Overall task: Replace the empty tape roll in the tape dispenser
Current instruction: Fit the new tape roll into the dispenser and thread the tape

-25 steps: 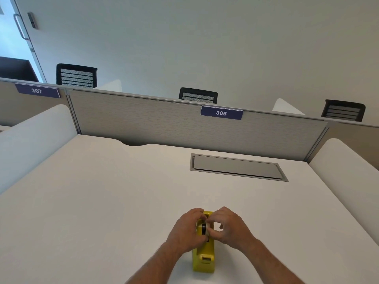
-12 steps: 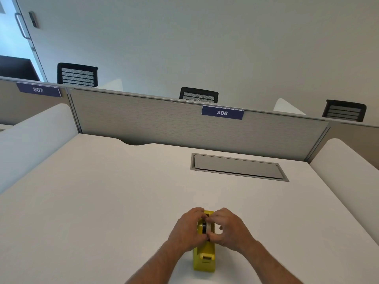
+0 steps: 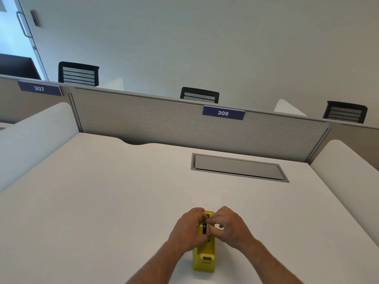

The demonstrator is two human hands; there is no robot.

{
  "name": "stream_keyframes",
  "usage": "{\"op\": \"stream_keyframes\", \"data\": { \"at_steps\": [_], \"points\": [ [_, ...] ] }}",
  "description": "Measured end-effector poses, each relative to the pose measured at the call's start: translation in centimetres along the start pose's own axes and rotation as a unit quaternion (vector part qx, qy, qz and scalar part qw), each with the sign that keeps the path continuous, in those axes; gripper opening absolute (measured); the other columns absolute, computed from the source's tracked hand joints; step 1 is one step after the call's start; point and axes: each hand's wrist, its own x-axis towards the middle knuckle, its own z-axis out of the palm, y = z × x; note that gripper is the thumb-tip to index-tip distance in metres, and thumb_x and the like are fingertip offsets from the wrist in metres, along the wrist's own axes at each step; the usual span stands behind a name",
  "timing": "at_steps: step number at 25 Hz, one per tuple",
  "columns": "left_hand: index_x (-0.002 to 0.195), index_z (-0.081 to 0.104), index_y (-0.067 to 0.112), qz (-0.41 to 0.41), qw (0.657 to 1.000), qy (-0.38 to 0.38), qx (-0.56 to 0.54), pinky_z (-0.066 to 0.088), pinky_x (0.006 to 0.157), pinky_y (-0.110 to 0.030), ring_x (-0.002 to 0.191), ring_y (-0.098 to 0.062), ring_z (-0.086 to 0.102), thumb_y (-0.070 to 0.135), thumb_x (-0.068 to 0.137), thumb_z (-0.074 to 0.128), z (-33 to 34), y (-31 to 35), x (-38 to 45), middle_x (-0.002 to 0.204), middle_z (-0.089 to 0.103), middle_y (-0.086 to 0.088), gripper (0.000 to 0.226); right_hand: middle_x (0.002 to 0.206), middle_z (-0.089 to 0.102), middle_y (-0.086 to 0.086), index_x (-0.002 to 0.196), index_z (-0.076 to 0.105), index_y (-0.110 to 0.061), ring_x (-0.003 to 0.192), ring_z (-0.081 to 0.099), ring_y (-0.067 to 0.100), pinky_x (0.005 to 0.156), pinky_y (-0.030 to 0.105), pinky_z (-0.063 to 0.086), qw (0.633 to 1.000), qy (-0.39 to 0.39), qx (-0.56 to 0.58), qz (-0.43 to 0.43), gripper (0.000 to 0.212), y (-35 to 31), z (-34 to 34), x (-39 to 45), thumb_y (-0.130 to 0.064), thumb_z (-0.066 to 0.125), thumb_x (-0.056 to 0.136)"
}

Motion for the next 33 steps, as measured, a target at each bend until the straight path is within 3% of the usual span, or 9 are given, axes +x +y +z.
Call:
{"op": "stream_keyframes", "data": {
  "at_steps": [9,16,33],
  "points": [
    [0.12,0.064,0.027,0.005,1.0,-0.006,-0.012,0.051,0.104,-0.029,0.127,-0.01,0.052,0.035,0.073,0.076,-0.07,-0.26,0.0,0.146,0.05,0.009,0.049,0.085,0.068,-0.018,0.088,0.071,-0.032,0.087,0.053,0.006,0.063,0.026,0.054,0.999,-0.018,0.036,0.025,0.014,0.27,-0.03,0.04,-0.039,0.065,0.077],
    [0.123,0.063,0.028,0.004,1.0,-0.011,-0.012,0.051,0.105,-0.031,0.128,-0.009,0.051,0.036,0.071,0.075,-0.08,-0.31,0.04,0.148,0.049,0.009,0.054,0.097,0.064,-0.019,0.103,0.067,-0.035,0.092,0.05,0.003,0.066,0.022,0.054,0.999,-0.024,0.013,0.028,0.036,0.13,0.26,-0.42,-0.044,0.069,0.068],
    [0.122,0.064,0.027,-0.008,1.0,-0.008,-0.013,0.052,0.103,-0.031,0.127,-0.011,0.052,0.035,0.071,0.079,0.08,-0.34,0.2,0.147,0.049,0.01,0.053,0.084,0.071,-0.013,0.091,0.078,-0.029,0.083,0.054,0.004,0.063,0.025,0.053,1.0,-0.008,0.01,0.008,0.024,0.11,-0.03,0.28,-0.043,0.061,0.081]
  ]
}}
